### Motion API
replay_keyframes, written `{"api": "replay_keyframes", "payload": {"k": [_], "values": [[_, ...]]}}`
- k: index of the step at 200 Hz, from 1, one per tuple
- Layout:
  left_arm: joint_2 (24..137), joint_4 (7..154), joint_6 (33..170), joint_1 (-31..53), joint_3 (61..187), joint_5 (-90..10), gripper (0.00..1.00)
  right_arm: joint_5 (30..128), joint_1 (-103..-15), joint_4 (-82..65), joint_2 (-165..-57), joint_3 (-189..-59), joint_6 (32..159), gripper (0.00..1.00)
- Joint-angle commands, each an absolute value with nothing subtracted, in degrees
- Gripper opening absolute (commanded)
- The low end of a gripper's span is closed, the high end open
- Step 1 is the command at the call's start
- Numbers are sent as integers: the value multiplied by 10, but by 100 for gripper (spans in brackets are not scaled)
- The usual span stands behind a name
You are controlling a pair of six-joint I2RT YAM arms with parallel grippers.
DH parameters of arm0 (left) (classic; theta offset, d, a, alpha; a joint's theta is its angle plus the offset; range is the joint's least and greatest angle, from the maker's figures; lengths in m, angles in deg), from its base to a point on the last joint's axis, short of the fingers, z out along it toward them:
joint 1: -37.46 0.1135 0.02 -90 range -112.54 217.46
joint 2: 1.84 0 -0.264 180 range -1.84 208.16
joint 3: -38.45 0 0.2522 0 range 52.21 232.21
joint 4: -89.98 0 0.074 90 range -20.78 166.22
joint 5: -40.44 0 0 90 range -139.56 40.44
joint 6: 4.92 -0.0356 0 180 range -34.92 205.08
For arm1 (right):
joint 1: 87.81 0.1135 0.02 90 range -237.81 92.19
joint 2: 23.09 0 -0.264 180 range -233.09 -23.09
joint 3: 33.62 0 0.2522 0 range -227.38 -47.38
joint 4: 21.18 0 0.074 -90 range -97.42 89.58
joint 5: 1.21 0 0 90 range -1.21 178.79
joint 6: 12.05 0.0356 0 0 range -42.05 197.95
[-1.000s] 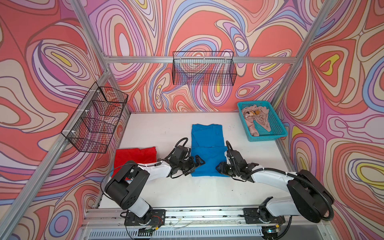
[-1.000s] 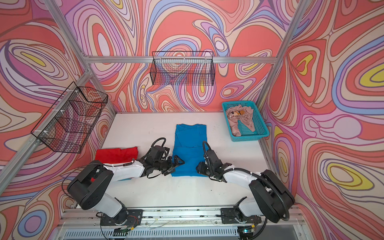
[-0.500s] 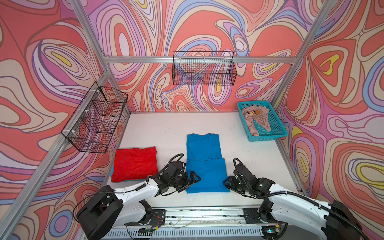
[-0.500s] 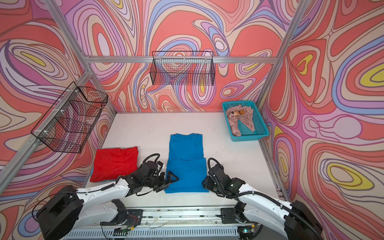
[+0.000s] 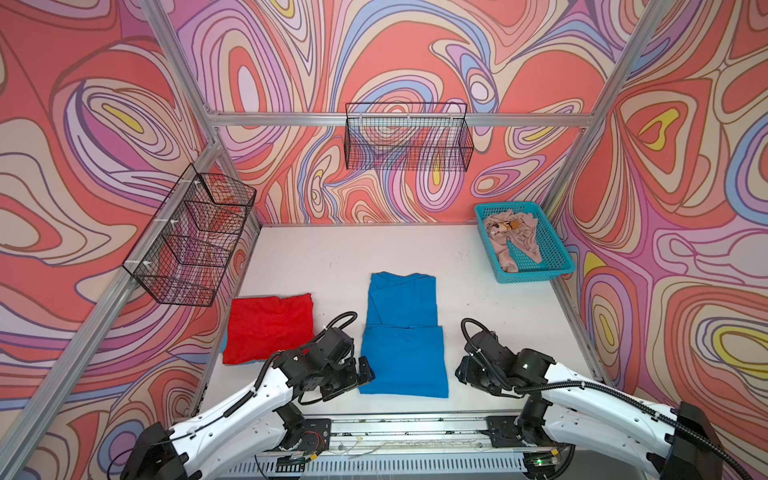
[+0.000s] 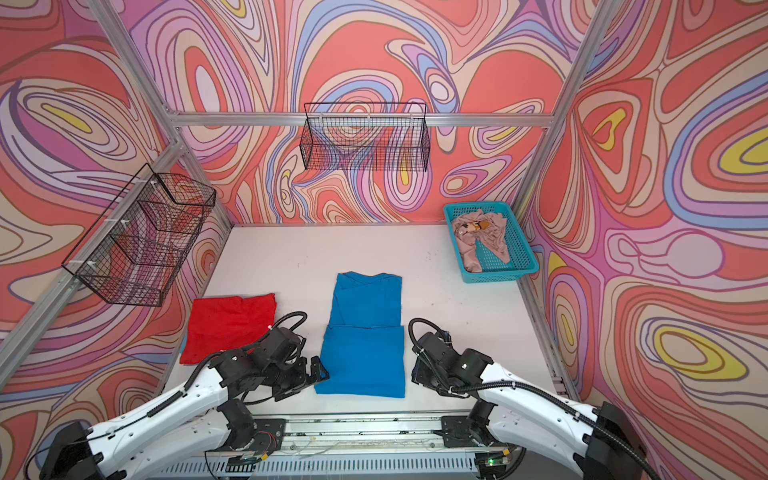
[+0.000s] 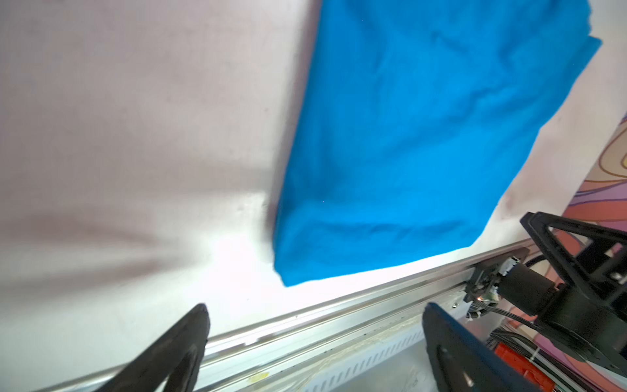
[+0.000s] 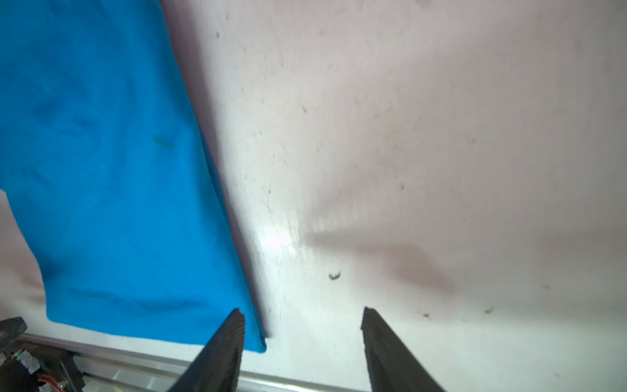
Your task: Fold and stack the t-shirts
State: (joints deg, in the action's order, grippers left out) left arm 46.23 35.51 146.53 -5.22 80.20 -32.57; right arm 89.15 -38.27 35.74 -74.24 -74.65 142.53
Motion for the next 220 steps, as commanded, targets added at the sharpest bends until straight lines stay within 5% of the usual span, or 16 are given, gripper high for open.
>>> {"api": "replay_keyframes", "payload": {"k": [1, 66, 220], "values": [[445, 278, 1456, -51, 782, -349, 100, 897, -341, 347, -755, -753, 1482, 59], [505, 332, 1438, -52, 785, -331, 84, 924, -242, 267, -864, -769, 1541, 56], [610, 453, 1451, -52, 784, -288, 59, 910, -229, 232, -921, -753, 1562, 45]]}}
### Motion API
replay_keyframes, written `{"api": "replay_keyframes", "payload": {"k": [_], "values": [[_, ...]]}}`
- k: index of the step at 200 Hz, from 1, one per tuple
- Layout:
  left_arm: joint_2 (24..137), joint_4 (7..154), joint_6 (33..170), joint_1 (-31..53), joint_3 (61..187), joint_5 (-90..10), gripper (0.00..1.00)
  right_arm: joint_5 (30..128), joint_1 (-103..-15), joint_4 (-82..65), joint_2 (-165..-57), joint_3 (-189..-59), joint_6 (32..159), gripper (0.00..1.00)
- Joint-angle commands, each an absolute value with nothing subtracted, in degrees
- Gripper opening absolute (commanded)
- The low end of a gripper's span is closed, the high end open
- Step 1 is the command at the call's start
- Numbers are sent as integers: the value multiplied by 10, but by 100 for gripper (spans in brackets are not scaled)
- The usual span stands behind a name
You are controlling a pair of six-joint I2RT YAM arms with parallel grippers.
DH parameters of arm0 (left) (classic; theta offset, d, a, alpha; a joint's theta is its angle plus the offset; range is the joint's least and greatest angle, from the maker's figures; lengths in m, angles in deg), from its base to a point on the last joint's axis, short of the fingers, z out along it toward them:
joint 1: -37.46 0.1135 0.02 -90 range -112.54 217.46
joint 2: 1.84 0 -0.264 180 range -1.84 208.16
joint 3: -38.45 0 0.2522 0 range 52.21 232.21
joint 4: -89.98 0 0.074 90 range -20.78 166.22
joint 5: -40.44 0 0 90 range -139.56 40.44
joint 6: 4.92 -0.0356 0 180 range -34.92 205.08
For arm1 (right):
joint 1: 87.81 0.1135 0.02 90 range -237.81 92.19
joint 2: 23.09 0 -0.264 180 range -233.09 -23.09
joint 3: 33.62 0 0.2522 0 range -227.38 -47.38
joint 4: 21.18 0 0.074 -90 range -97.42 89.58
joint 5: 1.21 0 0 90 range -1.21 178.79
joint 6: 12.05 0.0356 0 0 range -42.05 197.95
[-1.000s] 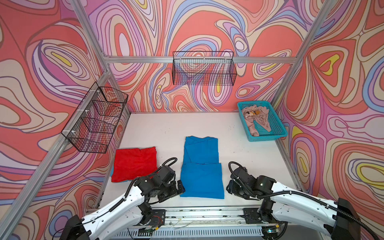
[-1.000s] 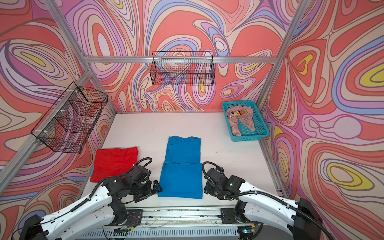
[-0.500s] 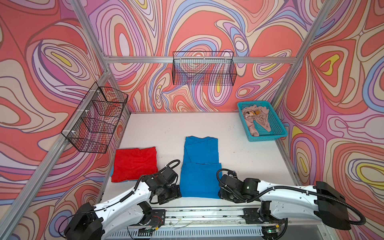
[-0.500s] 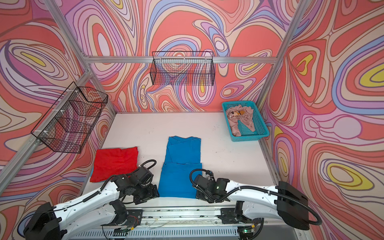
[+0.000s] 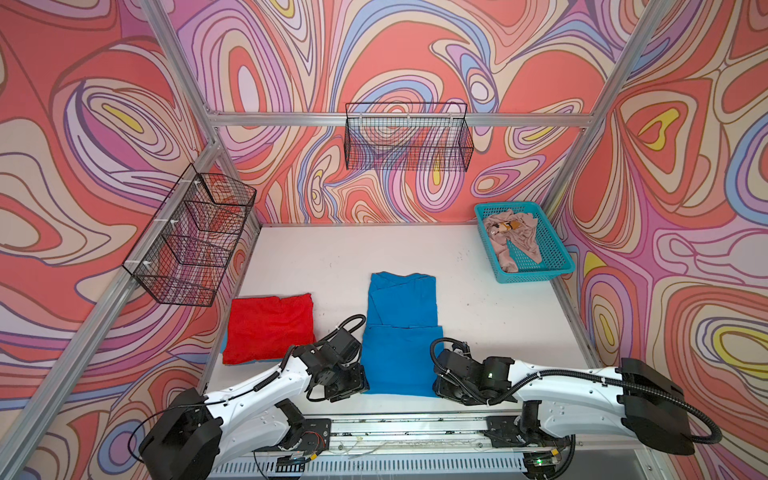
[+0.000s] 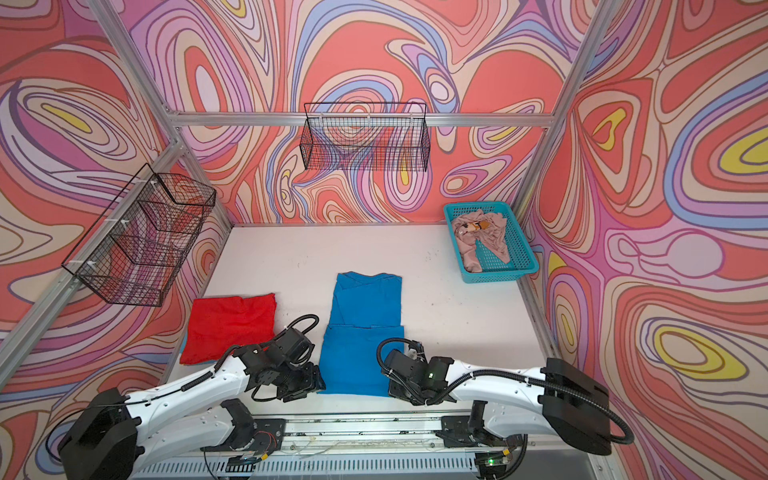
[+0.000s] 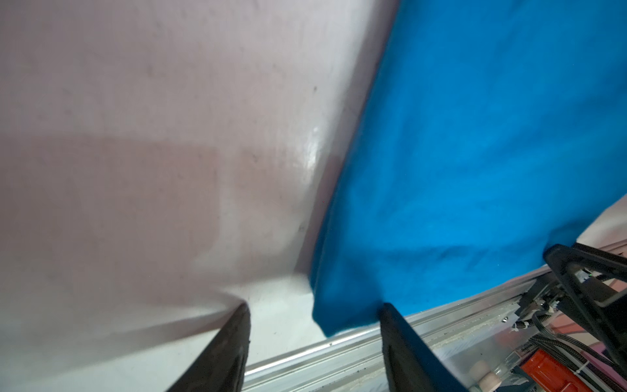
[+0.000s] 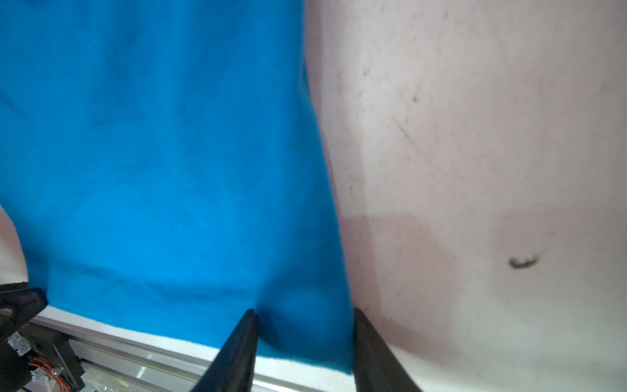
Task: Fold and stack the t-shirts
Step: 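Grasp the blue shirt's near edge with both grippers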
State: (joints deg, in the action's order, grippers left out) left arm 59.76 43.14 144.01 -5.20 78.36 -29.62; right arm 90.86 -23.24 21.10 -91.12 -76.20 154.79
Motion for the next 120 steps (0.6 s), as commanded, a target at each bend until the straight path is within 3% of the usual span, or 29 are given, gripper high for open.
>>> {"api": "replay_keyframes", "payload": {"k": [1, 46, 120], "values": [[610, 453, 1450, -52, 784, -288, 59, 910, -229, 234, -921, -753, 1561, 45], [624, 452, 1446, -51, 786, -289, 51, 917, -229, 279, -919, -771, 1551, 50], [647, 463, 1442, -52, 783, -282, 34, 907, -200, 266, -996, -776, 1551, 49]]}}
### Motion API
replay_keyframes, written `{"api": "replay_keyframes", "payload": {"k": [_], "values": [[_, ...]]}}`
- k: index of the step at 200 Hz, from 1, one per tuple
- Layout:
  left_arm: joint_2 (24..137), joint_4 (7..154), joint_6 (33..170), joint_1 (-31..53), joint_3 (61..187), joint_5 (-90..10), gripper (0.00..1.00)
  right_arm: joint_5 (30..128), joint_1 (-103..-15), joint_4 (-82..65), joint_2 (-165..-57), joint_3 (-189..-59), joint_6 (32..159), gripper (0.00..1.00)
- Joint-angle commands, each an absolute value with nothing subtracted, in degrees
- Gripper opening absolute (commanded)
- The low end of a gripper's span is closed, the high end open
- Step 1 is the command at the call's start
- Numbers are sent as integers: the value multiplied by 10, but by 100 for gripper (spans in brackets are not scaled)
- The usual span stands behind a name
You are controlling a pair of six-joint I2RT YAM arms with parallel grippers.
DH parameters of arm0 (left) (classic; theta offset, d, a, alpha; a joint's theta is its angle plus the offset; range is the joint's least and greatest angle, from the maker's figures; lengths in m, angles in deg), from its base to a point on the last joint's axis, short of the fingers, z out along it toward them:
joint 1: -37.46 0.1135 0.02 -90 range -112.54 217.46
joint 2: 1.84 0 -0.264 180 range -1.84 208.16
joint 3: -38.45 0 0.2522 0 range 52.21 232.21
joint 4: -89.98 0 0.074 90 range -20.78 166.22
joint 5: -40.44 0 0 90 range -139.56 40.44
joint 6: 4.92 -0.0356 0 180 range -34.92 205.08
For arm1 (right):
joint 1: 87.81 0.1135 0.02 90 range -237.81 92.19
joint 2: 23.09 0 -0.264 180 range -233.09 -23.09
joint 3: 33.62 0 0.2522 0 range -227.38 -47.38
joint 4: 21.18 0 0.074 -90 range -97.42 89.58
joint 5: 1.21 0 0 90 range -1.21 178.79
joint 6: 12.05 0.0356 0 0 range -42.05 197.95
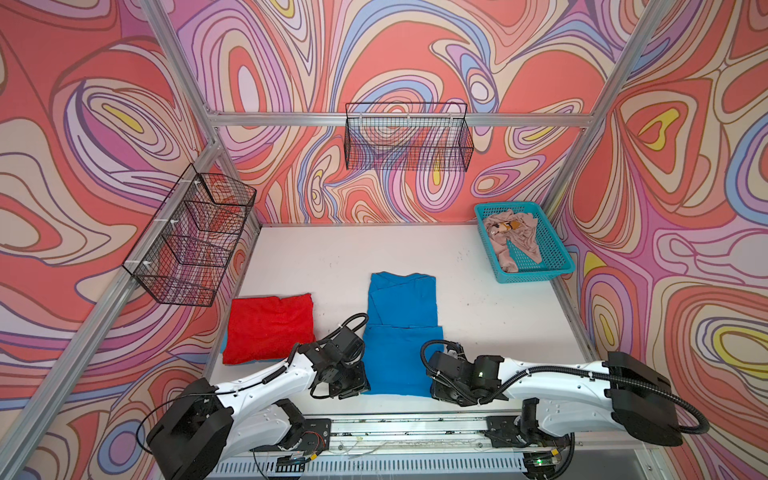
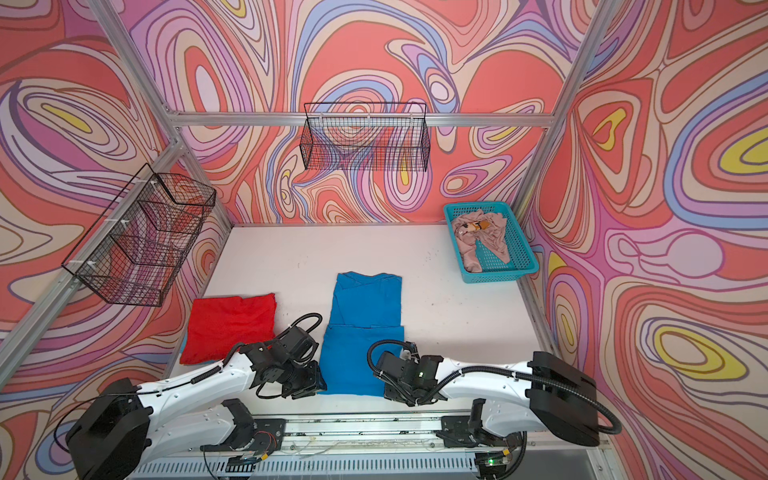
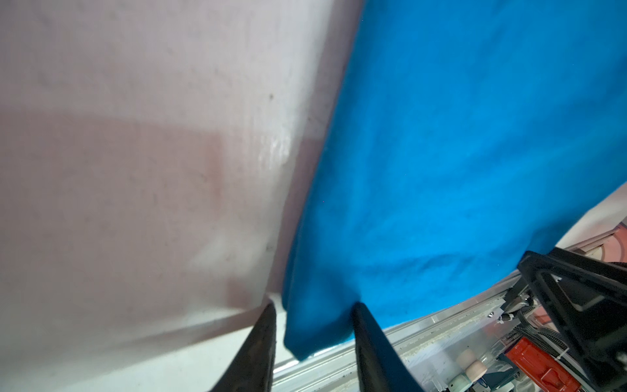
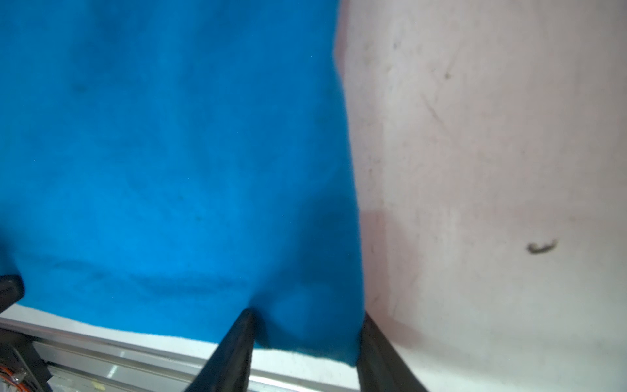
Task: Fold and stack the t-shirts
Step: 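Grasp the blue shirt's near edge with both grippers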
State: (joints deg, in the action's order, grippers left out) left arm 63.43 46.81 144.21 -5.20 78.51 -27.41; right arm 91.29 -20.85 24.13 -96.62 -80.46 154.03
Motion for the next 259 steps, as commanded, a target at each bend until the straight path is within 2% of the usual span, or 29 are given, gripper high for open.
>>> {"api": "replay_keyframes", "payload": {"k": [1, 43, 120, 168, 202, 230, 259], "values": [[646, 464, 1442, -52, 783, -282, 34, 906, -199, 266, -995, -776, 1551, 49], [644, 468, 1441, -52, 779, -283, 31, 913, -197, 299, -982, -777, 1553, 50], [642, 465, 1437, -51, 785, -280, 16, 931, -191, 361, -976, -794, 1548, 52], [648, 469, 1437, -52, 786, -279, 4, 907, -189, 295, -1002, -783, 1546, 52], [644, 469, 1441, -51, 783, -278, 0, 901, -179, 272, -1020, -778, 1553, 44], [641, 469, 1443, -52, 783, -277, 0, 901, -178, 259, -1000, -756, 1565, 28], [640, 469, 1443, -52, 787, -275, 0, 915, -178, 273, -980, -754, 1567, 18]]}}
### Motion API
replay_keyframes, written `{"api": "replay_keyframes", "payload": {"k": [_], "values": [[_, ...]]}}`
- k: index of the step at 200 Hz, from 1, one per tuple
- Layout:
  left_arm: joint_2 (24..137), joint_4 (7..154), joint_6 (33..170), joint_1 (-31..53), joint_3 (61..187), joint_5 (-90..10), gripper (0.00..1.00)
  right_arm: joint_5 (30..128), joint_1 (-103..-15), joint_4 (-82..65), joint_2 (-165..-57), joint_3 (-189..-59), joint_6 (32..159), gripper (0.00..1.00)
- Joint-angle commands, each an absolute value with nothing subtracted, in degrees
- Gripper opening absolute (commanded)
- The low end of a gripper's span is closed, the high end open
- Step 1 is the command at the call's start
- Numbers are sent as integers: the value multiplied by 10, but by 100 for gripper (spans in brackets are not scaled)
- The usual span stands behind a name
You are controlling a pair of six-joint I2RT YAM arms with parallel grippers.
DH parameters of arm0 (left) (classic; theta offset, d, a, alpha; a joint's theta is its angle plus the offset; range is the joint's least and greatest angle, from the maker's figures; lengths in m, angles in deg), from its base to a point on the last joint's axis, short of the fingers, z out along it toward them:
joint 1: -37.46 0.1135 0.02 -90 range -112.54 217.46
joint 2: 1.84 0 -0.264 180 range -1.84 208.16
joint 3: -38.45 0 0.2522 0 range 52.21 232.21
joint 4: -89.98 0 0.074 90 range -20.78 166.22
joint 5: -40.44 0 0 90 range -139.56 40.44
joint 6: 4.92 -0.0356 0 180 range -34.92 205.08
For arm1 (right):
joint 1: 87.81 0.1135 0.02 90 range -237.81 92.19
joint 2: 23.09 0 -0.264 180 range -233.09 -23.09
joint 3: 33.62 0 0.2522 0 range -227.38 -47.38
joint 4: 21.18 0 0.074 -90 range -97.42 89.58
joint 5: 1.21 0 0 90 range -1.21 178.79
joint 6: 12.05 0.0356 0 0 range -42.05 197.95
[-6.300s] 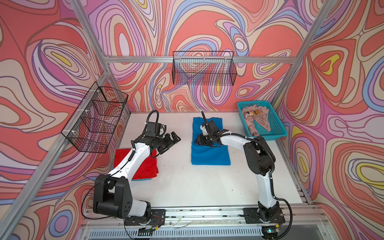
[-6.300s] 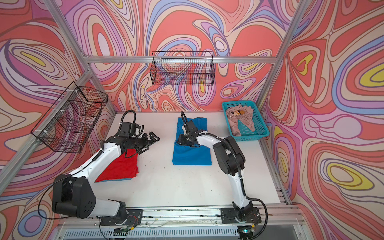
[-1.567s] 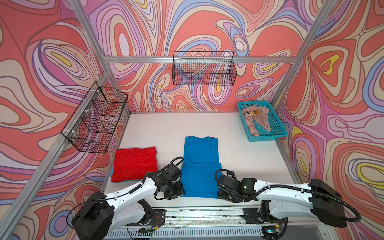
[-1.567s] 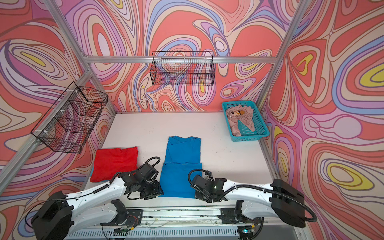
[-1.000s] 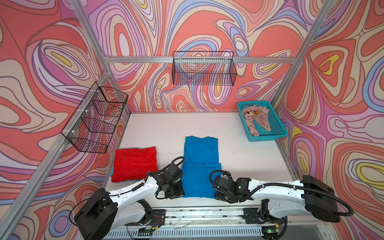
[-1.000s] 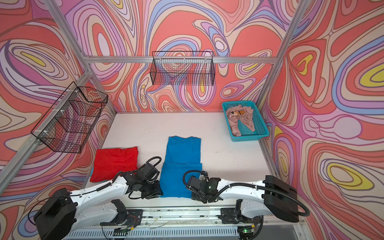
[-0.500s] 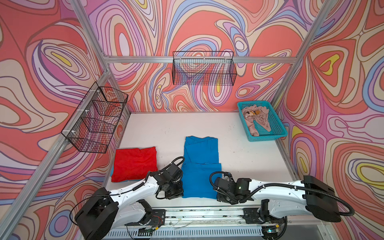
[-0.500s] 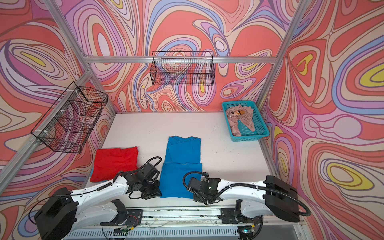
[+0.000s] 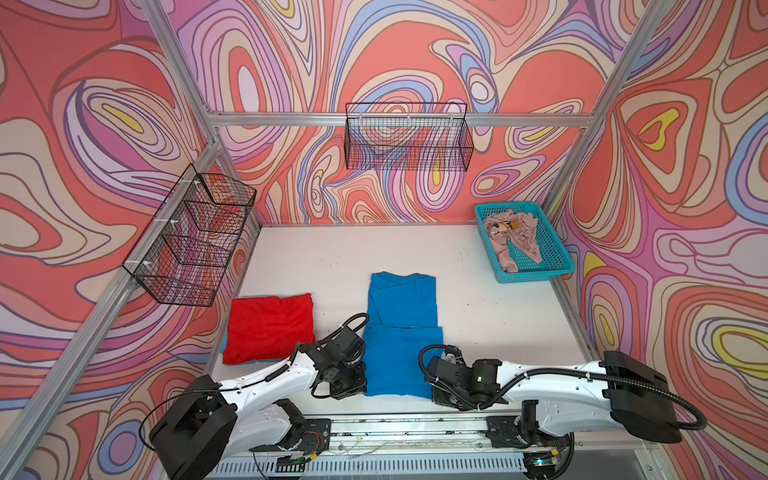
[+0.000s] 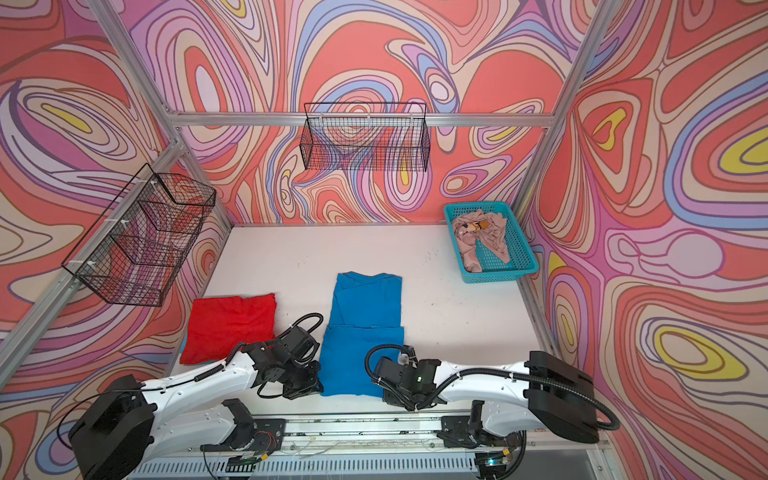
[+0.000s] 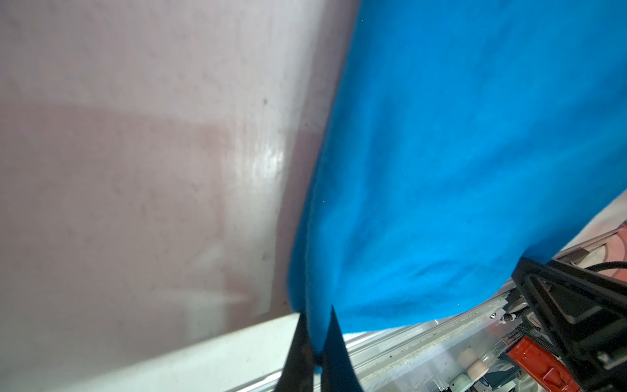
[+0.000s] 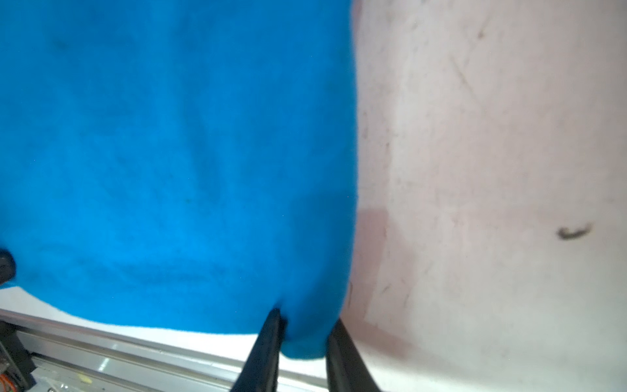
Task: Fold and stack the t-shirts
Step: 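Grasp the blue shirt's near edge with both grippers, then lift and fold the near edge over toward the far end with both grippers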
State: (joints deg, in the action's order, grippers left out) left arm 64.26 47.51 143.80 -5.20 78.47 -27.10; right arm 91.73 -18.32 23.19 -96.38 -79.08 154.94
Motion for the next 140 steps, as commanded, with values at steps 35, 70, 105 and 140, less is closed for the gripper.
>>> {"api": "replay_keyframes", "payload": {"k": [35, 70, 105, 140], "values": [[634, 458, 1441, -52, 798, -275, 0, 926, -178, 287, -963, -759, 1562, 0], [606, 446, 1450, -52, 804, -273, 0, 939, -179, 312, -937, -772, 1560, 0], [577, 421, 1456, -52, 834, -275, 0, 981, -178, 364, -898, -802, 1563, 0], [561, 406, 1465, -52, 848, -272, 0, 1016, -179, 398, -859, -827, 1567, 0]]}}
